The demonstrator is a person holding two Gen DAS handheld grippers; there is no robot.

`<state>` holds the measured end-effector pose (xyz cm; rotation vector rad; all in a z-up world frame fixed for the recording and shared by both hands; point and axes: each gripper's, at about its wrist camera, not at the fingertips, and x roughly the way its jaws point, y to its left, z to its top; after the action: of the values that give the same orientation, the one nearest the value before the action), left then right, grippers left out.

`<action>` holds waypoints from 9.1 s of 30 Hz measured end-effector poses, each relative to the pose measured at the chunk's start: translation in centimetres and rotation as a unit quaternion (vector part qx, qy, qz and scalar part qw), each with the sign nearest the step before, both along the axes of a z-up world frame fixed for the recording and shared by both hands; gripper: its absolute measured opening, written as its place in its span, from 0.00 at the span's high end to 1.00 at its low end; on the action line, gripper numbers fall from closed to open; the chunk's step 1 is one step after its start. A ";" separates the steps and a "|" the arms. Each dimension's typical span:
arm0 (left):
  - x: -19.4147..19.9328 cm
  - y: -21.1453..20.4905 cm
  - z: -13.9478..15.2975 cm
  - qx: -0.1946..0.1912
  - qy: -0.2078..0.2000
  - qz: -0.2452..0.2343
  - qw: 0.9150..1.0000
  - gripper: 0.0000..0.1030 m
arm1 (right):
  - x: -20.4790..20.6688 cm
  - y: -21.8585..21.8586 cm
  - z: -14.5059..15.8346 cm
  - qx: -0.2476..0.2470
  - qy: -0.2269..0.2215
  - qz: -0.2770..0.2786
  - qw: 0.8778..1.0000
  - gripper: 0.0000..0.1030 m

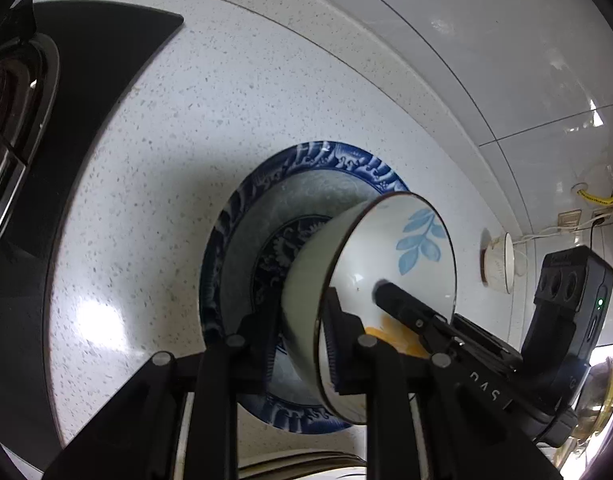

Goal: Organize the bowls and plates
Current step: 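Carry the flower bowl with both grippers and lower it into the blue bowl, then open both grippers and lift them off the nested bowls, then move both tools to the rim of the small plain white bowl, then close both grippers on the small white bowl rim and lift it, then carry the small white bowl with both grippers and lower it into the flower bowl, then open both grippers and lift them off the nested bowls, then move both tools to the rim of the blue bowl holding the nested bowls, then close both grippers on the blue bowl rim and lift the nested bowls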

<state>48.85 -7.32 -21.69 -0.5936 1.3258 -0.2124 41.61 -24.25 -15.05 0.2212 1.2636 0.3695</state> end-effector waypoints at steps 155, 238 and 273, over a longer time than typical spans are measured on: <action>-1.0 3.8 6.0 -0.043 -0.024 0.007 0.999 0.84 | -5.0 -2.8 6.2 0.048 -0.008 -0.036 0.998 0.84; -9.6 10.3 11.3 0.000 -0.165 -0.044 0.985 0.36 | -14.6 -6.0 10.8 -0.023 -0.127 -0.077 0.989 0.46; 0.4 6.7 -2.1 0.004 -0.015 -0.039 0.999 0.60 | -1.9 -4.9 -0.5 0.083 0.017 0.010 0.996 0.78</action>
<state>49.26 -0.62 -23.76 -0.5301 1.3209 -0.2796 39.67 -29.16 -15.57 0.3573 1.2701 0.4914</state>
